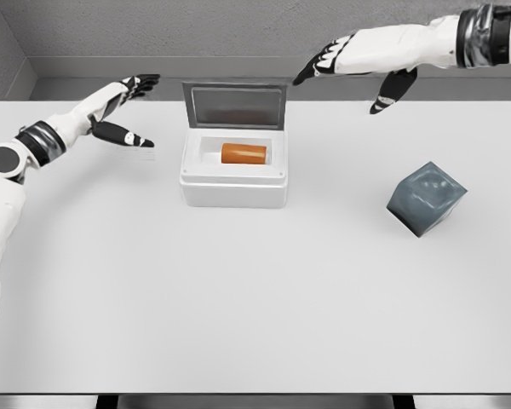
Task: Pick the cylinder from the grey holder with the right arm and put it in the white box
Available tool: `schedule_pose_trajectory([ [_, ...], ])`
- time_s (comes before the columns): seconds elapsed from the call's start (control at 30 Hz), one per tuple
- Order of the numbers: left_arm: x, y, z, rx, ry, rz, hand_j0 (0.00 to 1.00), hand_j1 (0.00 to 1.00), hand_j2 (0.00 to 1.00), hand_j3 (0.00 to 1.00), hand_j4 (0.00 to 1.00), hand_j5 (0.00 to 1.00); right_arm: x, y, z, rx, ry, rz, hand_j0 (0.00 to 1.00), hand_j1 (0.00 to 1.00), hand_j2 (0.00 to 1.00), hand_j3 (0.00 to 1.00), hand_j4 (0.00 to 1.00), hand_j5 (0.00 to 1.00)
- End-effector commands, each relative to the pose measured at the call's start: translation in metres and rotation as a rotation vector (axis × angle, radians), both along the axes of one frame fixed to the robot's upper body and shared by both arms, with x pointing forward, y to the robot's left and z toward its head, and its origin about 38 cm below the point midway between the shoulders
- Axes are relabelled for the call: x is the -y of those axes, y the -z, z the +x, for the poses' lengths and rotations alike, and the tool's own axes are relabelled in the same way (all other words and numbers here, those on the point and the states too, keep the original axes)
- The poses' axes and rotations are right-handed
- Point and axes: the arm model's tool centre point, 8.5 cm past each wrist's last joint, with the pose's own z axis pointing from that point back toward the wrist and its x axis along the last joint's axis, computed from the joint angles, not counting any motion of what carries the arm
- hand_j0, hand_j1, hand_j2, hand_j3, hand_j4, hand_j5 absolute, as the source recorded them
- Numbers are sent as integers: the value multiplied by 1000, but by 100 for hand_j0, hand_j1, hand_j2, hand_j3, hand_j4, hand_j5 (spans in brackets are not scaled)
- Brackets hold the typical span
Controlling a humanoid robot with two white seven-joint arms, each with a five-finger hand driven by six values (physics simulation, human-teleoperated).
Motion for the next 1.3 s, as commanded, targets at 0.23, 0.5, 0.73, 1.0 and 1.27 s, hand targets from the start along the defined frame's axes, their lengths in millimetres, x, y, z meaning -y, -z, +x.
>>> schedule_pose_trajectory([
  [0.23, -7, -11, 11, -32, -52, -28, 100, 100, 100, 100, 100, 100, 92, 8, -51, -3, 128, 61, 100, 100, 100, 100, 100, 100],
  [0.5, 13, -19, 21, -54, -45, -53, 100, 100, 100, 100, 100, 100, 117, 9, -71, -16, 168, 66, 100, 100, 100, 100, 100, 100],
  [0.73, 20, -20, 24, -68, -30, -16, 100, 100, 100, 100, 100, 100, 120, 1, -72, -7, 176, 87, 100, 100, 100, 100, 100, 100],
  [1.0, 35, -23, 28, -87, 3, 39, 100, 100, 100, 100, 100, 100, 118, 1, -72, -13, 172, 103, 100, 100, 100, 100, 100, 100],
  [1.27, 50, -19, 28, -102, 32, 63, 100, 100, 100, 100, 100, 100, 118, -1, -72, -16, 172, 118, 100, 100, 100, 100, 100, 100],
])
